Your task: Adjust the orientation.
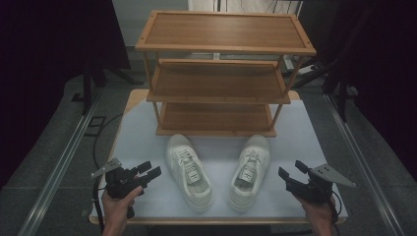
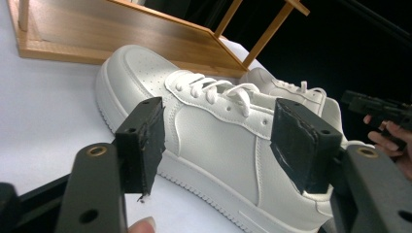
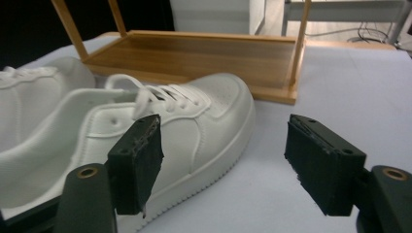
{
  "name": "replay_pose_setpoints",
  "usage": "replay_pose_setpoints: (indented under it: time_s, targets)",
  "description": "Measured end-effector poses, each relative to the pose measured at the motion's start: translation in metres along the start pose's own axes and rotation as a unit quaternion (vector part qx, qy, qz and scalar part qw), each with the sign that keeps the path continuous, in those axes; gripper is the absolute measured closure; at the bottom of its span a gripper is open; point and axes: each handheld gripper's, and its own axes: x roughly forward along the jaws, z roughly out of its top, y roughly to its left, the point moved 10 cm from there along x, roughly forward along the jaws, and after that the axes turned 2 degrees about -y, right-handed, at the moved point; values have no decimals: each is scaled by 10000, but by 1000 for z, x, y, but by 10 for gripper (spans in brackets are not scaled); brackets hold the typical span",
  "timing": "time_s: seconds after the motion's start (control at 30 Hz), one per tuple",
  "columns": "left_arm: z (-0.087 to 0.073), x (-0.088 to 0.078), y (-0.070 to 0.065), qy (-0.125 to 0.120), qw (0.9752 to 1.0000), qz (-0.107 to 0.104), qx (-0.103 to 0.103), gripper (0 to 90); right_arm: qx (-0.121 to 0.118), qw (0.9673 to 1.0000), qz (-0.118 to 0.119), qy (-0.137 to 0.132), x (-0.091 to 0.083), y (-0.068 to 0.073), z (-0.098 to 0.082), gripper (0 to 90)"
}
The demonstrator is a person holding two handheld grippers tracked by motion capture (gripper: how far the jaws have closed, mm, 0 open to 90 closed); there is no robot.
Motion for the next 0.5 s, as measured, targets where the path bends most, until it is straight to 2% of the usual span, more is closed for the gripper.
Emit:
replay_pose_setpoints:
  time_s: [0.1,0.3,0.5]
  targets:
    - [-1,2,-1,43,10000,-2,28,348,-31,9999,103,-131,-5,5,7,322]
    - [1,0,-1,16,10000,-27,17,340,-72,9993,315,-176,-8,19,12,348]
    - [2,1,-5,16,9999,-103,12,338,-151,9977,612,-232,-10,43,20,387]
